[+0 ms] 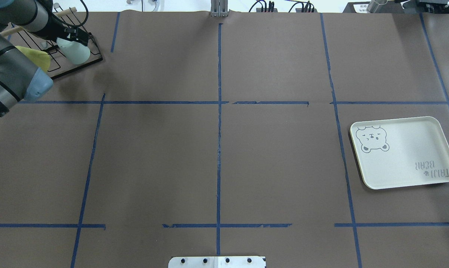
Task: Left arm grabs green cup and hands to right arm on tray
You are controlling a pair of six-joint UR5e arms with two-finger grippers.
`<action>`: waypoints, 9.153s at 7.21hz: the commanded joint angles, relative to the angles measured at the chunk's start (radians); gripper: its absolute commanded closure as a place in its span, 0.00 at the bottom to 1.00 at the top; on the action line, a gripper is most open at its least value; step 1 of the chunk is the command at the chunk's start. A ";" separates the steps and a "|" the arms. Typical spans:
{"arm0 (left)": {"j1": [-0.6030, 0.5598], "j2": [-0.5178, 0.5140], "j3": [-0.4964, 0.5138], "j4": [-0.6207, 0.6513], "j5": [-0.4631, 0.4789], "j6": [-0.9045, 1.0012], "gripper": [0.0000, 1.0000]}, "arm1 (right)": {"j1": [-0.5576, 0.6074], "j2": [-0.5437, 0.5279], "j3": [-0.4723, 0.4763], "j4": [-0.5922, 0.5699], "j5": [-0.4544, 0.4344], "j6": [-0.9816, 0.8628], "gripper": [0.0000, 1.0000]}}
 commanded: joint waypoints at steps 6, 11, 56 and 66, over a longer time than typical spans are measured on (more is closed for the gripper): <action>-0.105 0.000 -0.045 0.027 -0.104 0.005 0.62 | 0.000 0.000 0.000 0.000 0.000 0.000 0.00; -0.180 0.054 -0.386 0.335 -0.277 -0.091 0.62 | -0.002 0.012 -0.002 0.058 0.011 0.014 0.00; 0.496 0.138 -0.470 -1.141 -0.108 -1.526 0.00 | -1.150 0.718 -0.112 1.523 -0.813 1.871 1.00; 0.321 0.098 -0.461 -0.149 0.052 -0.840 0.00 | -0.916 0.715 -0.080 0.740 -0.493 1.645 1.00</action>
